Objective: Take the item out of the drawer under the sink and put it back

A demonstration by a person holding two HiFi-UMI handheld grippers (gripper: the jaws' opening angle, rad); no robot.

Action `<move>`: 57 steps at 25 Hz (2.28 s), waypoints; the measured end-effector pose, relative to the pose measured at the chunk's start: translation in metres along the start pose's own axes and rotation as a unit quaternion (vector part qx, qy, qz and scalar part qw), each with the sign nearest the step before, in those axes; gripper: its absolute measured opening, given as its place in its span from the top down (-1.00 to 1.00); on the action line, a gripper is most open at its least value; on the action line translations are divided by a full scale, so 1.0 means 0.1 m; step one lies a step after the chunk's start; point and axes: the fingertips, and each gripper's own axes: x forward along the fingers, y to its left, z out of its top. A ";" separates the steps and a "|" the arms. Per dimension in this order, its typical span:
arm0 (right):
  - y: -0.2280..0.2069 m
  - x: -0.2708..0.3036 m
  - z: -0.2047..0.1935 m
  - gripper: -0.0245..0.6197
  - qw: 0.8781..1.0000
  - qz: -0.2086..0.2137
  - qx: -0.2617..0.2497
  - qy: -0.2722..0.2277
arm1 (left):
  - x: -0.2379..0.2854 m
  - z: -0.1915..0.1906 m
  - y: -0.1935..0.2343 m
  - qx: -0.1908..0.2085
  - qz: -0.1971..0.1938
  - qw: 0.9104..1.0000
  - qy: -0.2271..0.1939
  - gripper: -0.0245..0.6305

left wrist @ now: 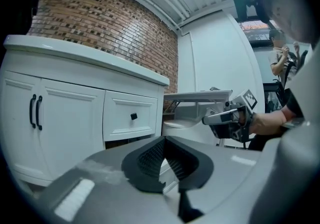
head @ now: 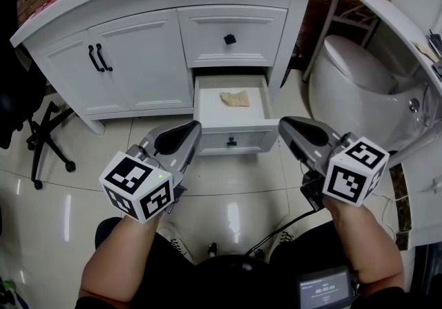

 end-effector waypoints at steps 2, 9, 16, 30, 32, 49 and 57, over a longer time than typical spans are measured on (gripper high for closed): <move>-0.06 0.06 0.00 0.90 1.000 -0.001 0.004 0.002 | 0.05 -0.03 0.07 -0.008 -0.001 1.000 0.004 0.91; -0.27 0.22 -0.07 0.90 0.999 -0.005 0.033 0.012 | 0.19 -0.09 0.20 -0.006 -0.013 1.000 0.012 0.91; -0.27 0.34 -0.16 0.90 0.999 0.004 0.026 0.035 | 0.23 -0.15 0.24 -0.009 -0.016 1.000 0.017 0.91; -0.49 0.81 0.20 0.86 0.987 0.000 -0.120 0.108 | 0.21 -0.11 0.24 -0.012 -0.021 1.000 0.012 0.91; -0.57 1.00 0.19 0.86 0.978 0.006 -0.155 0.136 | 0.23 -0.12 0.23 -0.016 -0.024 1.000 0.011 0.91; -1.55 2.36 -0.88 0.69 0.900 0.037 -0.264 0.346 | 0.28 -0.11 0.20 -0.032 -0.042 0.999 0.009 0.91; -1.76 2.55 -1.40 0.69 0.860 0.035 -0.279 0.426 | 0.32 -0.16 0.18 -0.032 -0.054 0.998 0.011 0.91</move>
